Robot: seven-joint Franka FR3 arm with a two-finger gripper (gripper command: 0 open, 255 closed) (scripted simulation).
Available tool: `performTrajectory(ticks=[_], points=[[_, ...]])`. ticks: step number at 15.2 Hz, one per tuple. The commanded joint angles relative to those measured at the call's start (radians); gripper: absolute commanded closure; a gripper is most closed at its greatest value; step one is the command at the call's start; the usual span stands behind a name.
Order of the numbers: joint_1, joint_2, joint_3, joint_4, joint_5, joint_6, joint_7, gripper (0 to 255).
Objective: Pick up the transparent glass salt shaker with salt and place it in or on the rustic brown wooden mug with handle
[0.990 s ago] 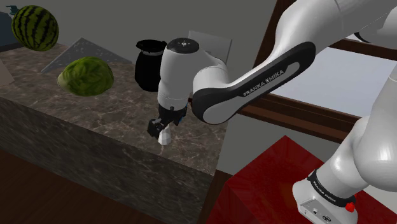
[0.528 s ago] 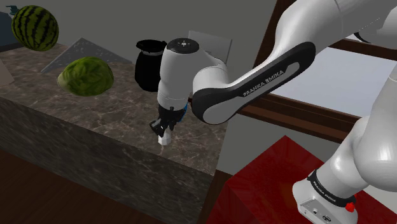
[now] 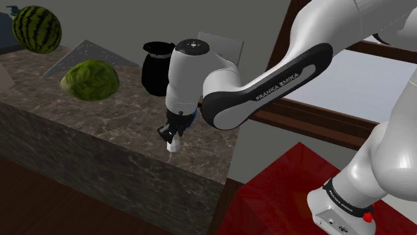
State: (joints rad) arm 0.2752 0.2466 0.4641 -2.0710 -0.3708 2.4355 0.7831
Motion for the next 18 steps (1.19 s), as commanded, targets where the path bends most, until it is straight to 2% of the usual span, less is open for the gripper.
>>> performTrajectory(ticks=[1, 18], points=[[-0.003, -0.011, 0.005, 0.007, 0.013, -0.017, -0.011, 255], [-0.025, -0.129, 0.035, 0.104, 0.132, -0.207, -0.111, 255]])
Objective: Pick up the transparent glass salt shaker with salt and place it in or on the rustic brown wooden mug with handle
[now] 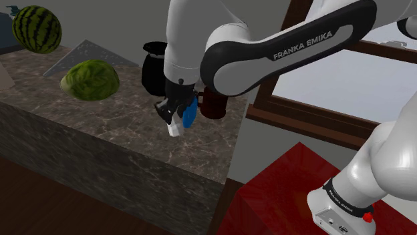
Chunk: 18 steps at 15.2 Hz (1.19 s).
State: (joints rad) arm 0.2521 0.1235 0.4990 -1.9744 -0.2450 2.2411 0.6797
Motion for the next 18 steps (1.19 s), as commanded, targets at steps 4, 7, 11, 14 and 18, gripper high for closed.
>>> performTrajectory(ticks=[4, 7, 11, 14, 18], points=[[-0.004, -0.025, 0.003, 0.04, 0.025, -0.06, -0.025, 255], [-0.005, -0.038, 0.004, 0.067, 0.037, -0.097, -0.036, 255], [-0.006, -0.051, 0.006, 0.107, 0.051, -0.146, -0.05, 255], [-0.006, -0.058, 0.006, 0.139, 0.058, -0.184, -0.059, 255], [-0.006, -0.064, 0.007, 0.177, 0.065, -0.227, -0.067, 255]])
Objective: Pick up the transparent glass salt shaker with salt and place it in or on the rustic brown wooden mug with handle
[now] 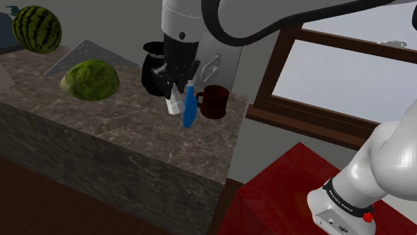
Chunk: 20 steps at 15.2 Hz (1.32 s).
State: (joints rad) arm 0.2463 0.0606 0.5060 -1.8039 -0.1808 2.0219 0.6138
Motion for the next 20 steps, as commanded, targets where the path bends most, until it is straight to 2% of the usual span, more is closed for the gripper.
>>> performTrajectory(ticks=[1, 10, 20], points=[[-0.014, -0.016, -0.011, -0.009, 0.014, -0.001, -0.03, 255], [-0.125, -0.105, -0.122, -0.098, 0.099, 0.035, -0.278, 255], [-0.234, -0.101, -0.248, -0.084, 0.147, 0.039, -0.531, 255]])
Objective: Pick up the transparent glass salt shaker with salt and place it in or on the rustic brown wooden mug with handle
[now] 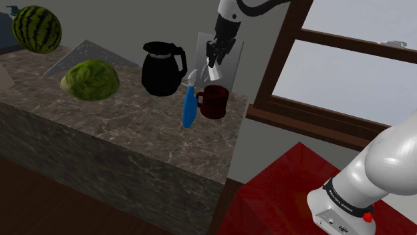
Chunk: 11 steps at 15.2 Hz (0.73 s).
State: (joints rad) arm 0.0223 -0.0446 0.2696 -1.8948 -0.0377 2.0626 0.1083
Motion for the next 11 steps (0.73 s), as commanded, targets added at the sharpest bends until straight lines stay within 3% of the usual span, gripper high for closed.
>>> performTrajectory(ticks=[1, 3, 11], points=[[-0.021, 0.01, -0.023, 0.015, 0.007, -0.003, -0.049, 255], [-0.041, 0.024, -0.046, 0.034, 0.013, -0.007, -0.095, 255], [-0.041, 0.039, -0.045, -0.057, 0.007, 0.099, -0.089, 255]])
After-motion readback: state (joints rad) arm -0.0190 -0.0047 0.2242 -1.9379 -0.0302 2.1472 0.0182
